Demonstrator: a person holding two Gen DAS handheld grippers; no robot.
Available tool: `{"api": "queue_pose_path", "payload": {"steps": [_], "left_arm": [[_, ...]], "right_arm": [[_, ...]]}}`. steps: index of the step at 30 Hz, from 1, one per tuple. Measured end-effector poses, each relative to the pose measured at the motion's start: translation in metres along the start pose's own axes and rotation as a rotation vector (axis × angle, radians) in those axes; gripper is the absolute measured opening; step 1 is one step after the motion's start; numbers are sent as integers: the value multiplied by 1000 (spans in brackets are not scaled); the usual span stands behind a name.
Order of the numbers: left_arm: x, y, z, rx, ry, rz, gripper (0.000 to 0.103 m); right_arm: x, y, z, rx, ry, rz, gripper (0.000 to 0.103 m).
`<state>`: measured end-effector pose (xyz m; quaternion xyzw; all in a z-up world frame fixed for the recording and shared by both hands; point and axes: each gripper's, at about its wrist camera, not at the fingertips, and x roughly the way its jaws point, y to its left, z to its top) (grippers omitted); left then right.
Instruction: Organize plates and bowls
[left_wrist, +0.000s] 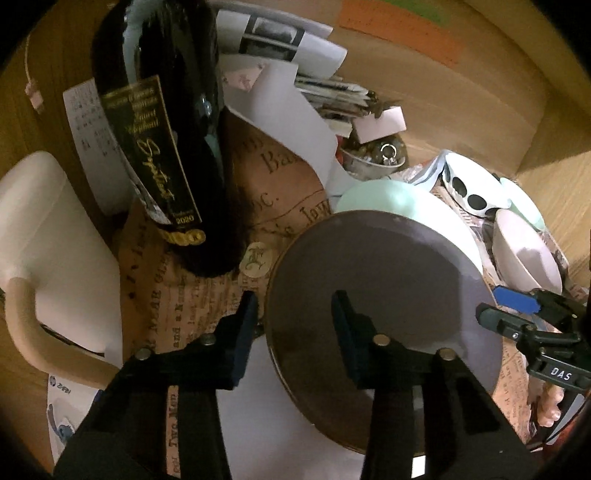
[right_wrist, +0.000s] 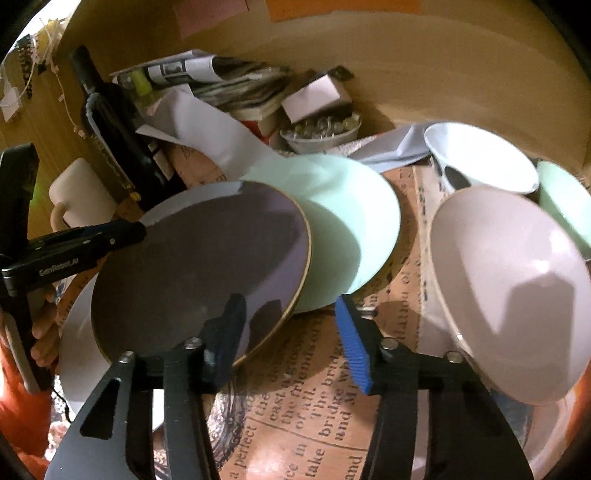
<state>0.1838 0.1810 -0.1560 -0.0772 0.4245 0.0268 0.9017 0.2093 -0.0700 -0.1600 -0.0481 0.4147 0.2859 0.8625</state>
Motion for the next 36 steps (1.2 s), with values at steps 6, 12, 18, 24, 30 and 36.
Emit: {"api": "queue_pose_path", "payload": {"steps": [6, 12, 18, 24, 30, 36], "left_arm": [[4, 2, 1, 11, 26, -16, 32], [10, 6, 0, 1, 57, -44, 29], [10, 6, 0, 2, 67, -53, 29], [6, 8, -1, -19, 62, -74, 29], [-1, 3, -4, -20, 44, -73, 29], [-14, -3, -4, -31, 8, -82, 29]], "right_arm": [[6, 2, 1, 20, 19, 18, 36], [11, 3, 3, 51, 29, 60, 28], [9, 8, 4, 35, 14, 27, 28], [8, 7, 3, 44, 1, 7, 28], [1, 6, 3, 50, -31, -5, 28], [-10, 7, 2, 39, -62, -11, 28]]}}
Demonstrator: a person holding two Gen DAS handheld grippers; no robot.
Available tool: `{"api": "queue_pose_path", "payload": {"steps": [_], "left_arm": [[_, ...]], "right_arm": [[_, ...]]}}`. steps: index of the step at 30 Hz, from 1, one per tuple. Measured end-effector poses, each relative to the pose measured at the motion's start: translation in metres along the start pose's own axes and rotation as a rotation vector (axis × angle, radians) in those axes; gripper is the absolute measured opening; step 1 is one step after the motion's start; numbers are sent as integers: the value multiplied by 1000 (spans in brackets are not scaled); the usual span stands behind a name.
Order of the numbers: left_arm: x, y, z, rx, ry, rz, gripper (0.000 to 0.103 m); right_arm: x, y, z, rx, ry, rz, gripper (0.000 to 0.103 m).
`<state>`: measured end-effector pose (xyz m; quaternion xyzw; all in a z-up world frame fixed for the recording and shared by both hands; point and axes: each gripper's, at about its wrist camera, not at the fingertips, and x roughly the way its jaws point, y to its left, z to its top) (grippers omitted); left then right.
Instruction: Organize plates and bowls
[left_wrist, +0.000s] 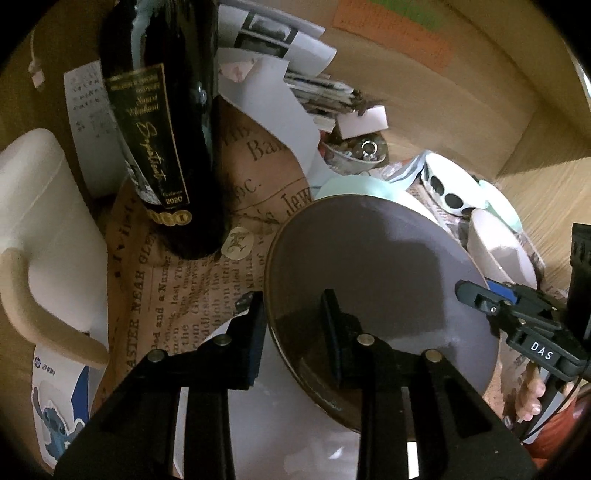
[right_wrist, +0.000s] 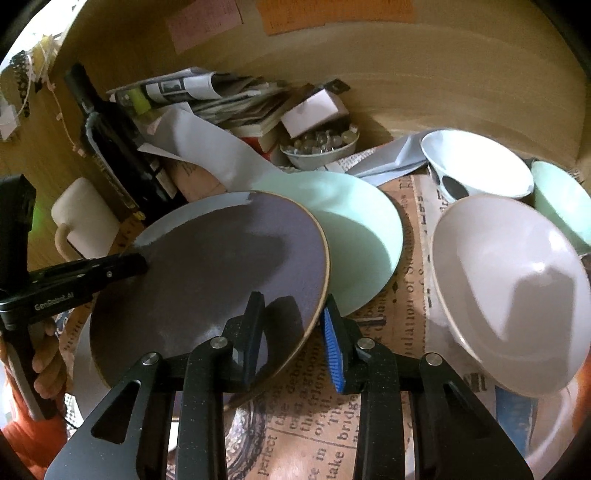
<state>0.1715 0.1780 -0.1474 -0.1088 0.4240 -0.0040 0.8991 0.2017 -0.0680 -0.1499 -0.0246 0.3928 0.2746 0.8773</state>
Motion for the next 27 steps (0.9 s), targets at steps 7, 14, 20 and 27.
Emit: {"api": "queue_pose_path", "payload": {"steps": [7, 14, 20, 27], "left_arm": [[-17, -9, -7, -3, -36, -5, 29], [-39, -24, -19, 5, -69, -7, 29], [-57, -38, -31, 10, -89, -11, 29], [-67, -61, -46, 20, -85, -16, 29]], "right_arm": [[-19, 5, -4, -20, -35, -1, 28], [-44, 9, -14, -30, -74, -1, 28], [-68, 10, -26, -30, -112, 0, 28], [-89, 3, -44, -23, -137, -7, 28]]}}
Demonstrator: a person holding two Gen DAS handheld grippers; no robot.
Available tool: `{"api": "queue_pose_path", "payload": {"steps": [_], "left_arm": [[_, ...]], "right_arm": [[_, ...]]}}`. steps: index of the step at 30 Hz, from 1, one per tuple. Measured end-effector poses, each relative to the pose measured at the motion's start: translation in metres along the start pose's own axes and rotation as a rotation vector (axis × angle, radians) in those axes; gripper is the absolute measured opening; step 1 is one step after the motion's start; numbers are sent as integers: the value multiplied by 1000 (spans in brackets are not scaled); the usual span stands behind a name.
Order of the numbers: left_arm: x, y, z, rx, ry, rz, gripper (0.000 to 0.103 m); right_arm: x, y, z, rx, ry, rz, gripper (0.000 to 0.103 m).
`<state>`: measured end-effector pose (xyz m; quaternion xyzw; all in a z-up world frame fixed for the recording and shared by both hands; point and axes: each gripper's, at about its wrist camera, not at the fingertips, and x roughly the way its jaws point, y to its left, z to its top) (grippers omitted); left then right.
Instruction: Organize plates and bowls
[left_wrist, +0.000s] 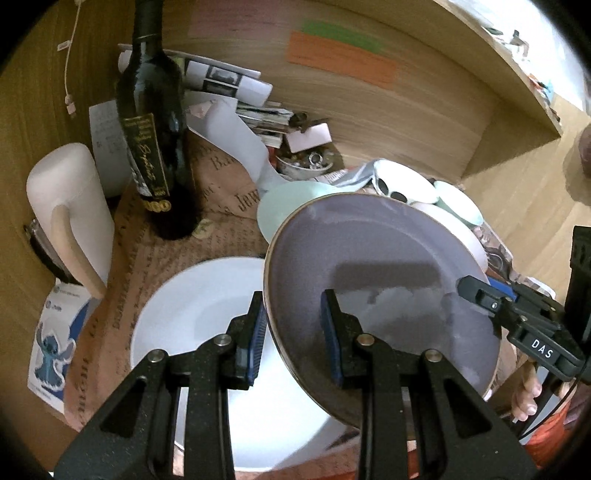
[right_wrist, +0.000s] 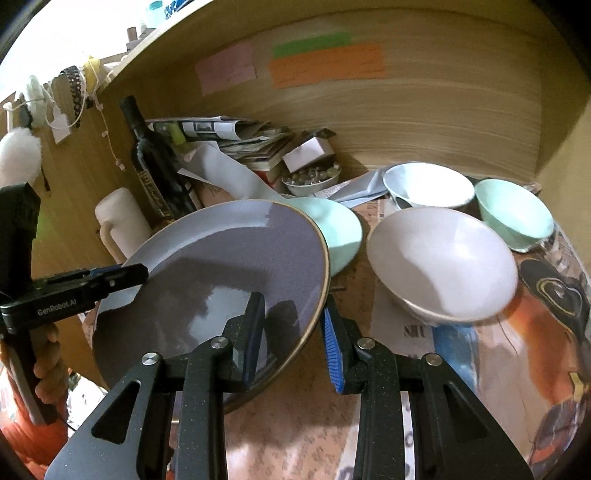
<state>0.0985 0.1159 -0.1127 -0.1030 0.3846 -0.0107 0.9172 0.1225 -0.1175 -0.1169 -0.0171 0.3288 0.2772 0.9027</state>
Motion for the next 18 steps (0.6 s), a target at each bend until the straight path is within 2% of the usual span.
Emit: {"api": "queue_pose_path", "payload": {"steps": [18], "left_arm": [[7, -50, -39, -8, 45, -31, 29]], "right_arm": [[-36, -35, -46, 14, 34, -21, 28]]}}
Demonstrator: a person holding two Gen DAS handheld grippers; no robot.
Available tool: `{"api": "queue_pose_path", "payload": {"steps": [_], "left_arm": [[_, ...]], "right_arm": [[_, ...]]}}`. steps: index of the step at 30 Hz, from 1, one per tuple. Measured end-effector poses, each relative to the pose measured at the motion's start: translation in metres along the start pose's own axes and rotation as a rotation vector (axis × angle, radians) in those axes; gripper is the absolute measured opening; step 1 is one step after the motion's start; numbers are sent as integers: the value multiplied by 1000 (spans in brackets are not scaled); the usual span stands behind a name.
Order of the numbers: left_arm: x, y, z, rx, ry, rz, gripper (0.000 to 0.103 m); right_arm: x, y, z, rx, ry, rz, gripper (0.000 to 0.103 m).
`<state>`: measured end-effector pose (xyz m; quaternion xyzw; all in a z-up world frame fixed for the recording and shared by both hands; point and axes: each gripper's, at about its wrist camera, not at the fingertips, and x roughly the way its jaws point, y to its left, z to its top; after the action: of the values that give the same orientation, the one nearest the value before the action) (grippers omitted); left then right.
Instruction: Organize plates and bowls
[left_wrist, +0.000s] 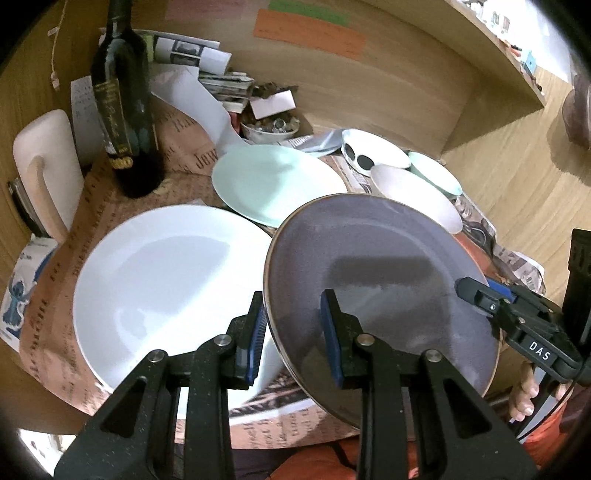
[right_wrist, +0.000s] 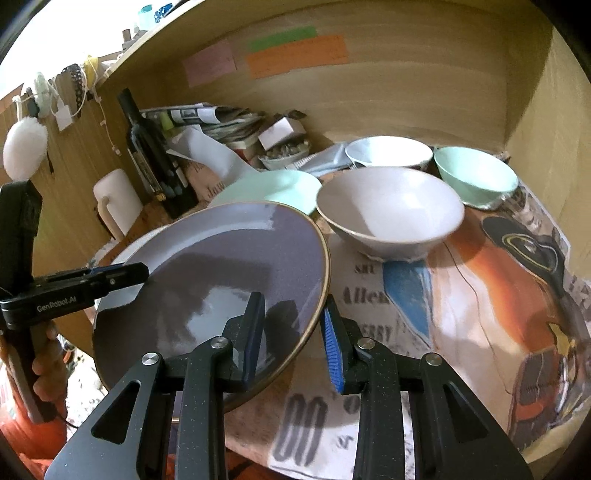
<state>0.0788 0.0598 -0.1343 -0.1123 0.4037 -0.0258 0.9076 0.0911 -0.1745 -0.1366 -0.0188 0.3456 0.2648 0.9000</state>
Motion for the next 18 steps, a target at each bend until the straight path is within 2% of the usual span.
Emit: {"api": "queue_pose_path", "payload": {"steps": [9, 18], "left_arm": [[17, -21, -9, 11, 48, -6, 29], [29, -33, -10, 12, 60, -18, 29]], "right_arm": [[-4, -21, -10, 12, 16, -9, 28], [5, -40, -21, 42, 67, -10, 28]]}}
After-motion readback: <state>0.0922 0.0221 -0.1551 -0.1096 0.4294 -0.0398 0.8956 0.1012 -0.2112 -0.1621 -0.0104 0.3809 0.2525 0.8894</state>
